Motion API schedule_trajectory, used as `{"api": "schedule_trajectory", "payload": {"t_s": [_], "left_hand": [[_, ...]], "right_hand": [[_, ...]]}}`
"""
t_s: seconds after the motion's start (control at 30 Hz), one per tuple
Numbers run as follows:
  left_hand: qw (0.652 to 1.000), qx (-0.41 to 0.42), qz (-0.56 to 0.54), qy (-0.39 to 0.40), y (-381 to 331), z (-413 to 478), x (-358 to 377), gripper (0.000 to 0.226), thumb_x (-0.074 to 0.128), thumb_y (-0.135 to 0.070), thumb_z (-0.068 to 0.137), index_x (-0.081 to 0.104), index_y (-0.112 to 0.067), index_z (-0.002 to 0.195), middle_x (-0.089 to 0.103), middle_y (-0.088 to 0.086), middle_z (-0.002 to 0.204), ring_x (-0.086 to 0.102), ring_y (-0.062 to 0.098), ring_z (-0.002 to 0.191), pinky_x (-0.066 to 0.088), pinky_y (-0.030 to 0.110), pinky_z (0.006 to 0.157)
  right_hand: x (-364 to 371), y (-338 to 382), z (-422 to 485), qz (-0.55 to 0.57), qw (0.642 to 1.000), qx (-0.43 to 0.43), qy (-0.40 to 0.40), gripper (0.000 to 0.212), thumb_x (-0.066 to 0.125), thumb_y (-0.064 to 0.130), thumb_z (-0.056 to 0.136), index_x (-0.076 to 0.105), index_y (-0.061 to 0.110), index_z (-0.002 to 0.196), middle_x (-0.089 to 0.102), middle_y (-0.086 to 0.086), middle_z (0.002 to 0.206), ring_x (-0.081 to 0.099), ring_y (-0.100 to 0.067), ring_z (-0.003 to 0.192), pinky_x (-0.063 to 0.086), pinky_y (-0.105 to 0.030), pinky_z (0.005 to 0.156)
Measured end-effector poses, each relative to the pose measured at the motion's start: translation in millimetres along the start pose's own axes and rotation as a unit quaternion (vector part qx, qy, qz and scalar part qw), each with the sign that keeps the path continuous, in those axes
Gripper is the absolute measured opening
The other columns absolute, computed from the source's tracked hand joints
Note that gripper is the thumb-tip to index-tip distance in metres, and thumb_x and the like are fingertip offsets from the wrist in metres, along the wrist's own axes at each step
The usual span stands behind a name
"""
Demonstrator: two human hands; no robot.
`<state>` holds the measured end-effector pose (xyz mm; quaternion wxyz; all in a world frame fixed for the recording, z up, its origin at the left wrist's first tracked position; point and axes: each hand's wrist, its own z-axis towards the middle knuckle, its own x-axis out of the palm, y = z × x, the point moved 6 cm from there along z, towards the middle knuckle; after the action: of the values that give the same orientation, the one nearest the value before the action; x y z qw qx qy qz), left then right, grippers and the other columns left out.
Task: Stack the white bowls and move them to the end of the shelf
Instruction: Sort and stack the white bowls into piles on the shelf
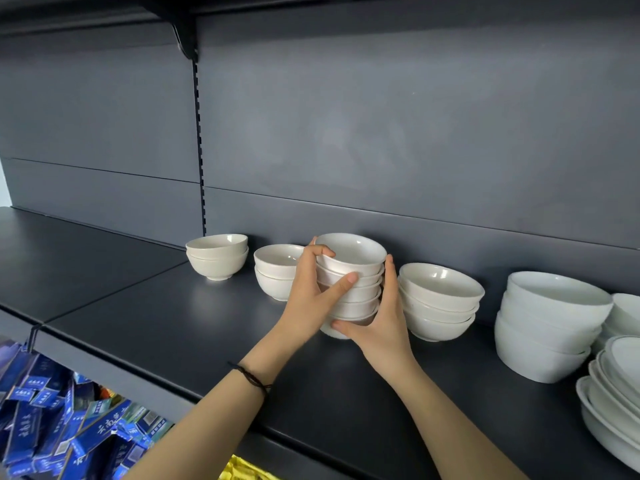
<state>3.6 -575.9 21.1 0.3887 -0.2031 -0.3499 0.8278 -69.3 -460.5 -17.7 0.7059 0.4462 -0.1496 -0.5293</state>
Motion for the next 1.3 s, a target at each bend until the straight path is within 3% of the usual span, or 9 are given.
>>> {"api": "schedule_trajectory", "payload": {"t_s": [0.13, 0.3, 0.47, 0.6, 0.67, 0.8, 1.0, 1.17, 1.3], "left_hand": [[1.0, -0.001, 0.024, 0.006, 9, 9, 6, 0.04, 0.072, -0.028, 0.083, 0.043, -0.034, 0.11, 0.044, -0.022, 0.13, 0.04, 0.009, 0.131, 0.037, 0.038, 0.109], [0.999, 0.005, 0.031, 0.011, 18, 2, 1, 0.044, 0.064, -0.021, 0.092, 0.044, -0.032, 0.13, 0.044, -0.031, 0.137, 0.037, 0.01, 0.139, 0.035, 0.035, 0.113], [0.999, -0.023, -0.014, -0.042, 14, -6, -12, 0.036, 0.058, -0.02, 0.096, 0.042, -0.038, 0.123, 0.052, -0.019, 0.131, 0.052, 0.002, 0.125, 0.046, 0.022, 0.097], [0.982, -0.085, 0.149, -0.079, 10, -19, -31, 0.009, 0.057, -0.017, 0.095, 0.058, -0.027, 0.093, 0.066, -0.015, 0.097, 0.061, -0.005, 0.089, 0.046, 0.023, 0.079], [0.945, -0.094, 0.313, 0.011, 14, -30, -41, 0.006, 0.058, -0.028, 0.092, 0.062, -0.025, 0.089, 0.067, -0.01, 0.094, 0.062, 0.007, 0.089, 0.048, 0.031, 0.08], [0.791, 0.024, 0.607, 0.068, 19, -42, -90, 0.024, 0.067, -0.04, 0.08, 0.068, -0.021, 0.095, 0.07, 0.0, 0.092, 0.064, 0.027, 0.093, 0.044, 0.037, 0.079], [0.744, 0.006, 0.661, 0.098, 43, -18, -179, 0.032, 0.068, -0.041, 0.079, 0.068, -0.018, 0.101, 0.07, 0.005, 0.096, 0.065, 0.031, 0.095, 0.046, 0.039, 0.081], [0.792, -0.062, 0.604, 0.063, 62, 13, -240, 0.035, 0.061, -0.04, 0.085, 0.064, -0.019, 0.113, 0.066, 0.004, 0.112, 0.06, 0.032, 0.106, 0.045, 0.04, 0.084], [0.91, -0.179, 0.375, 0.009, 88, 35, -275, 0.065, 0.073, -0.036, 0.083, 0.04, -0.02, 0.136, 0.039, 0.008, 0.143, 0.039, 0.031, 0.131, 0.039, 0.044, 0.102]], "right_hand": [[-5, -6, 5, -0.015, 1.0, -0.001, -0.025, 0.121, 0.087, 0.012, 0.064, 0.01, 0.042, 0.153, 0.025, 0.036, 0.146, 0.029, 0.006, 0.137, 0.034, -0.017, 0.106], [-7, -1, 1, -0.067, 0.996, -0.008, -0.065, 0.105, 0.086, 0.022, 0.068, 0.024, 0.033, 0.151, 0.035, 0.021, 0.147, 0.036, 0.003, 0.131, 0.033, -0.002, 0.093], [-18, 11, -12, -0.122, 0.982, -0.015, -0.142, 0.072, 0.08, 0.021, 0.075, 0.034, 0.035, 0.128, 0.049, 0.005, 0.127, 0.06, -0.02, 0.106, 0.057, -0.042, 0.079], [-7, 33, -19, -0.199, 0.974, -0.087, -0.068, 0.03, 0.069, 0.021, 0.086, 0.054, 0.019, 0.112, 0.058, 0.007, 0.099, 0.06, -0.015, 0.083, 0.056, -0.041, 0.069], [12, 37, -22, -0.24, 0.966, -0.082, 0.048, 0.025, 0.063, 0.029, 0.092, 0.057, 0.019, 0.114, 0.056, 0.012, 0.094, 0.057, -0.01, 0.081, 0.055, -0.038, 0.074], [40, 40, -28, -0.324, 0.917, -0.075, 0.219, 0.043, 0.051, 0.039, 0.098, 0.045, 0.03, 0.139, 0.055, 0.011, 0.131, 0.057, -0.01, 0.111, 0.05, -0.035, 0.092], [84, 50, -19, -0.356, 0.897, -0.069, 0.252, 0.056, 0.051, 0.041, 0.097, 0.031, 0.033, 0.149, 0.041, 0.012, 0.148, 0.046, -0.008, 0.125, 0.042, -0.028, 0.1], [133, 44, 0, -0.346, 0.917, 0.032, 0.198, 0.074, 0.055, 0.043, 0.095, 0.013, 0.03, 0.154, 0.028, 0.001, 0.155, 0.039, -0.018, 0.136, 0.038, -0.034, 0.107], [143, 30, 14, -0.301, 0.941, 0.108, 0.114, 0.077, 0.064, 0.04, 0.089, 0.013, 0.03, 0.146, 0.044, -0.01, 0.134, 0.051, -0.022, 0.114, 0.045, -0.038, 0.098]]}}
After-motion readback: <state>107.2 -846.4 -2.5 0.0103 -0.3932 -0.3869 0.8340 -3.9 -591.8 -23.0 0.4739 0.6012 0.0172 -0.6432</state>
